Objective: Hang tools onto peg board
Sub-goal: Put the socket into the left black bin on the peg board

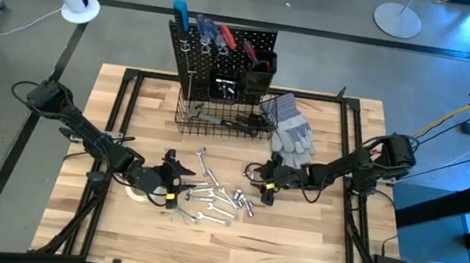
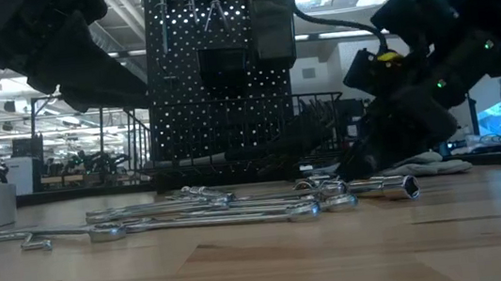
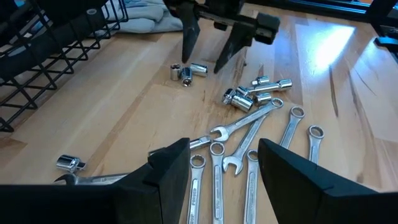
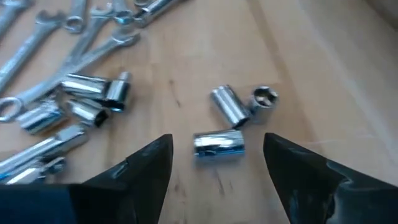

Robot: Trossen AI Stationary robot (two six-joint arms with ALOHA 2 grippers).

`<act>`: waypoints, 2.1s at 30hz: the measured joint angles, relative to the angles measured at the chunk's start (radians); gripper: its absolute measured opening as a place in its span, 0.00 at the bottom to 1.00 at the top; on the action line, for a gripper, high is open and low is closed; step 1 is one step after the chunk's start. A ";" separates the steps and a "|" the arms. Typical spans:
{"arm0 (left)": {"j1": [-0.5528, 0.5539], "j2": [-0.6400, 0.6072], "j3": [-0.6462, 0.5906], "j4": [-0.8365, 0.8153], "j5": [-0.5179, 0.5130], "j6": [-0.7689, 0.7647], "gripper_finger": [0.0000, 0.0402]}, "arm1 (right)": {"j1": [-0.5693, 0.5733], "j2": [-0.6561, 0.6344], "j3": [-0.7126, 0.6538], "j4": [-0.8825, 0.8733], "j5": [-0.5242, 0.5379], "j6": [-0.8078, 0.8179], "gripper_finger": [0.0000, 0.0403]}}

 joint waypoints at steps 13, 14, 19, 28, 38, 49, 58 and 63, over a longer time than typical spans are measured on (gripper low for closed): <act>0.000 0.000 0.000 0.001 0.000 0.003 0.45 | -0.037 0.058 0.000 0.049 -0.056 -0.004 0.64; 0.000 0.000 0.000 0.001 0.000 0.003 0.45 | -0.037 0.069 0.001 0.053 -0.055 -0.004 0.64; 0.000 0.000 0.000 0.001 0.000 0.004 0.45 | -0.037 0.095 0.002 0.065 -0.051 -0.009 0.63; 0.000 0.000 0.000 0.000 0.000 0.006 0.45 | -0.036 0.093 0.003 0.058 -0.063 -0.054 0.41; 0.000 0.000 0.000 -0.001 0.000 0.006 0.45 | -0.036 0.043 -0.001 0.028 -0.035 -0.083 0.30; 0.000 0.000 0.000 -0.022 0.002 -0.015 0.45 | -0.012 -0.166 -0.002 -0.040 0.047 -0.082 0.30; 0.000 0.000 0.000 -0.021 0.002 -0.014 0.45 | 0.088 -0.218 0.161 -0.039 0.193 -0.191 0.30; 0.000 0.000 0.000 -0.020 0.002 -0.013 0.45 | 0.116 -0.194 0.316 -0.039 0.332 -0.310 0.30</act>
